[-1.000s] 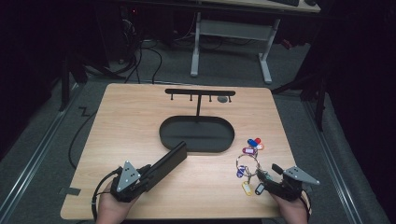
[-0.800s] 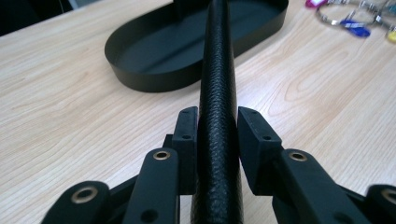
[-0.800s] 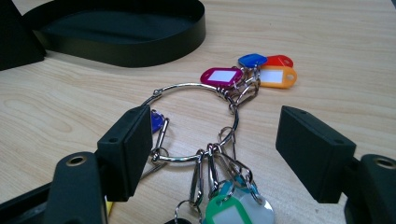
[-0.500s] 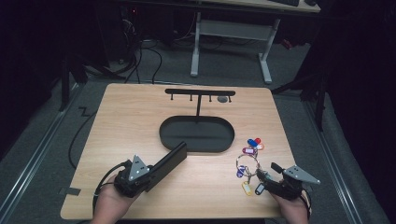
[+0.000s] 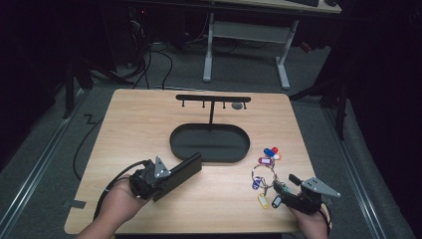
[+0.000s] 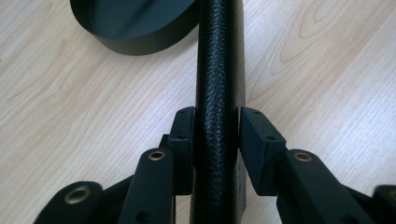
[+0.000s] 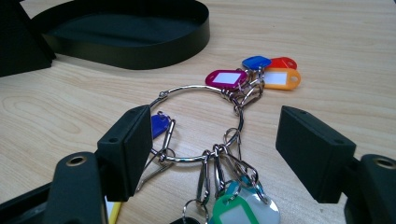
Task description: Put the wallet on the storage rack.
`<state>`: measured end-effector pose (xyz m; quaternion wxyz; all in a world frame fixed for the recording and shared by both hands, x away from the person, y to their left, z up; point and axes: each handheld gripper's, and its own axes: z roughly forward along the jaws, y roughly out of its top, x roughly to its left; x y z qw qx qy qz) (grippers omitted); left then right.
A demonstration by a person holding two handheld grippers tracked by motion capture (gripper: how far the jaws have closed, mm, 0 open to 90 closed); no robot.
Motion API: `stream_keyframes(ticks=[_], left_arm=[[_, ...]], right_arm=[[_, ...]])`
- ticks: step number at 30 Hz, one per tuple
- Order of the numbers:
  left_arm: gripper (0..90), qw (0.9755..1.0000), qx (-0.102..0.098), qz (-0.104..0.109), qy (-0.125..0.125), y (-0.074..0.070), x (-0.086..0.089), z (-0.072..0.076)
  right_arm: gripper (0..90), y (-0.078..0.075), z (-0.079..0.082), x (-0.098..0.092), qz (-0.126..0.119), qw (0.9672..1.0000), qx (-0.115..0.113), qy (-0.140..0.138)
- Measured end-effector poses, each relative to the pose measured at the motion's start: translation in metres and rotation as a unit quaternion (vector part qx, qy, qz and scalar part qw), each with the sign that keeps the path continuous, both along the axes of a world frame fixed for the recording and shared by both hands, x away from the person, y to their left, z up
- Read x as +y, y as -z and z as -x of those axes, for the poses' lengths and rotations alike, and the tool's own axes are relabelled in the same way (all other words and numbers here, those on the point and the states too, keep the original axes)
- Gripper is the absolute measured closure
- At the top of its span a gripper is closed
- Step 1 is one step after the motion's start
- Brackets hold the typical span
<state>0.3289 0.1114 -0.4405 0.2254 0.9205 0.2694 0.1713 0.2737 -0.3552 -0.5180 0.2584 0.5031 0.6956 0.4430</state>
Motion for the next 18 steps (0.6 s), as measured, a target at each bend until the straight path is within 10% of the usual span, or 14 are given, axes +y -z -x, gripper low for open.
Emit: stream_keyframes(ticks=[8,18], left_arm=[[66.2,0.9987,0.029,-0.037,0.019,-0.003,-0.009,-0.008],[73.5,0.9982,0.046,-0.015,0.034,-0.003,-0.008,-0.014]], right_arm=[[27.6,-0.001,0.001,-0.001,-0.001,1.0000,-0.002,0.003],[27.6,-0.002,0.002,-0.002,-0.001,1.0000,-0.004,0.002]])
